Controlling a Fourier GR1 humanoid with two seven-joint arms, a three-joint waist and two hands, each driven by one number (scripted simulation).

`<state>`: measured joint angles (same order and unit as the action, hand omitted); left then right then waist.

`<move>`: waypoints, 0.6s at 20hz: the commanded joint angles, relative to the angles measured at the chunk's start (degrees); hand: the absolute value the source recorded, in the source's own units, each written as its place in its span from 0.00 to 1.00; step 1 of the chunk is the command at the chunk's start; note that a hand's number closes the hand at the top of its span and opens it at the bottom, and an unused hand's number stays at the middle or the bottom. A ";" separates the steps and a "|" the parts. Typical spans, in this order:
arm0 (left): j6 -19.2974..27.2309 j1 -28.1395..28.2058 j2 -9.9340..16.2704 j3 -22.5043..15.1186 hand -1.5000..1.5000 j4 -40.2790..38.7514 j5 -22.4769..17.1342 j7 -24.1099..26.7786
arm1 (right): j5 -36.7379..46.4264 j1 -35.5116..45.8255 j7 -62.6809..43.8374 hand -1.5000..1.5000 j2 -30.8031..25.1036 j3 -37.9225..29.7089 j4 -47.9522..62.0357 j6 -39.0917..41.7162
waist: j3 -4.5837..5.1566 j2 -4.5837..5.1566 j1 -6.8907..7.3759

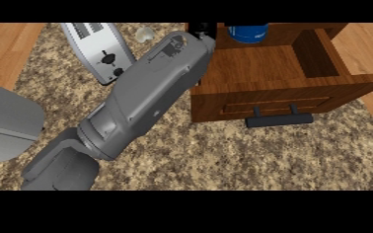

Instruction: Pick up the can, place it into the drawer and close the drawer

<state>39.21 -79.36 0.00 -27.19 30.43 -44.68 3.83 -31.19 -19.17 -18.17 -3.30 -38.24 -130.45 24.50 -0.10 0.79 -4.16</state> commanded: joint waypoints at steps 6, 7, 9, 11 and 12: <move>5.23 -1.14 0.00 -5.25 0.00 -3.38 -5.41 1.68 | -2.37 -0.11 0.19 0.00 -1.17 -1.07 1.22 1.74 | -0.05 0.35 -2.08; 5.89 -2.23 0.00 -5.58 0.00 -3.99 -5.41 1.55 | -0.27 0.18 0.26 0.00 0.19 0.19 0.75 1.27 | -0.04 0.34 -1.50; 5.63 -1.14 0.00 -5.83 0.00 -2.80 -6.88 2.04 | -0.80 1.21 -0.01 0.00 -1.03 -0.71 1.84 0.72 | -0.01 0.18 -0.79; 5.08 -0.32 0.00 -6.59 0.00 -4.34 -7.20 3.34 | 0.97 -0.04 -0.34 0.00 1.63 1.01 -2.00 0.28 | 0.01 0.31 -1.08; 5.92 -0.57 0.00 -6.50 0.00 -4.18 -8.20 3.90 | -0.75 1.90 -1.41 0.00 -1.34 0.04 -0.91 -0.29 | 0.00 0.49 -1.60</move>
<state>44.28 -80.21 0.01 -32.87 26.78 -50.85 6.41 -31.24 -18.45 -18.21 -3.35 -38.12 -130.35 25.17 -0.12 1.11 -5.38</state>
